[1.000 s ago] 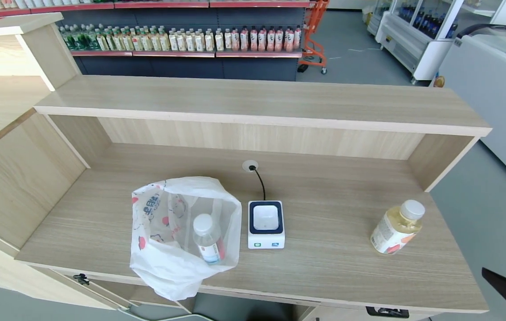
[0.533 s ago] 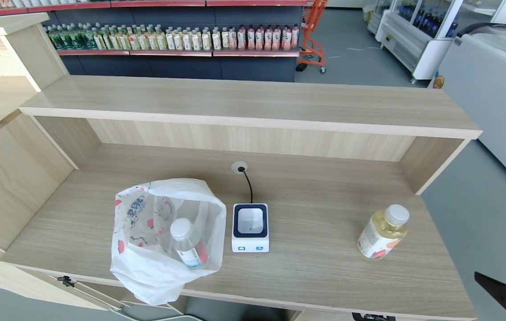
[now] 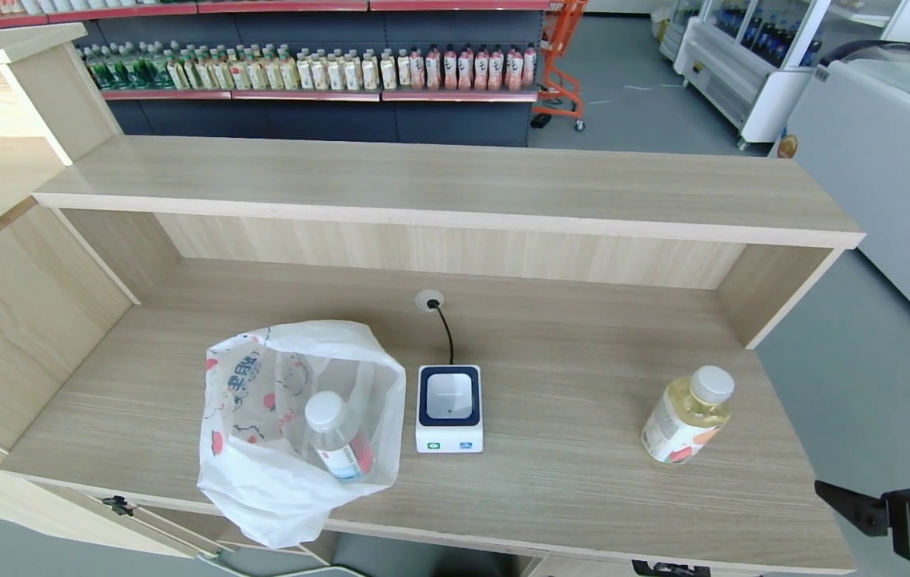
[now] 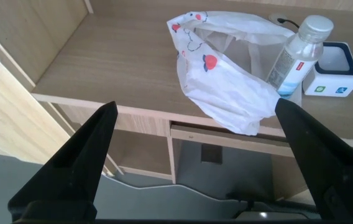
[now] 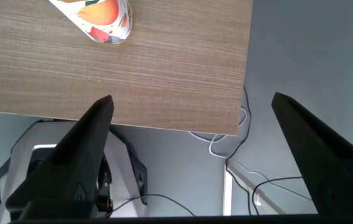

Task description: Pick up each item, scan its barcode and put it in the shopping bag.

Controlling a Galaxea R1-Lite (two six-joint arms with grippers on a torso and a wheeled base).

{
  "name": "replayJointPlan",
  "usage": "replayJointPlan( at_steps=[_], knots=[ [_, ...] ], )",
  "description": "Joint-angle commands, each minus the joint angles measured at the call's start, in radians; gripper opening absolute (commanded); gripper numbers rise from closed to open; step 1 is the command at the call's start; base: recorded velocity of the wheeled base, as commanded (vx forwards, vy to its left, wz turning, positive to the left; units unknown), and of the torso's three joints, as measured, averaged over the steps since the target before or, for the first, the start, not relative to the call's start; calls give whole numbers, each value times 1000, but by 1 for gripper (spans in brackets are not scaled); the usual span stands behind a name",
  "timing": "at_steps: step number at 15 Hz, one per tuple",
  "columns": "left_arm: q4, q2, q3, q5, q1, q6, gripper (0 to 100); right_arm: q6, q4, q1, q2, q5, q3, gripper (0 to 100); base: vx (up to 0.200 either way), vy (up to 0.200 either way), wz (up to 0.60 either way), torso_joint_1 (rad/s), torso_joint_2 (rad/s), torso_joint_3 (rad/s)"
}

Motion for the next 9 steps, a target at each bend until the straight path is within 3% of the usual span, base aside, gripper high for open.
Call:
replayJointPlan(
  at_steps=[1, 4, 9],
  knots=[
    [0, 0, 0, 0, 0, 0, 100, -15, -73, 7, 99, 2, 24, 100, 0, 0, 0, 0, 0, 0],
    [0, 0, 0, 0, 0, 0, 100, -28, -168, 93, 172, 0, 31, 100, 0, 0, 0, 0, 0, 0],
    [0, 0, 0, 0, 0, 0, 100, -45, -260, 134, 265, 0, 33, 100, 0, 0, 0, 0, 0, 0]
  ],
)
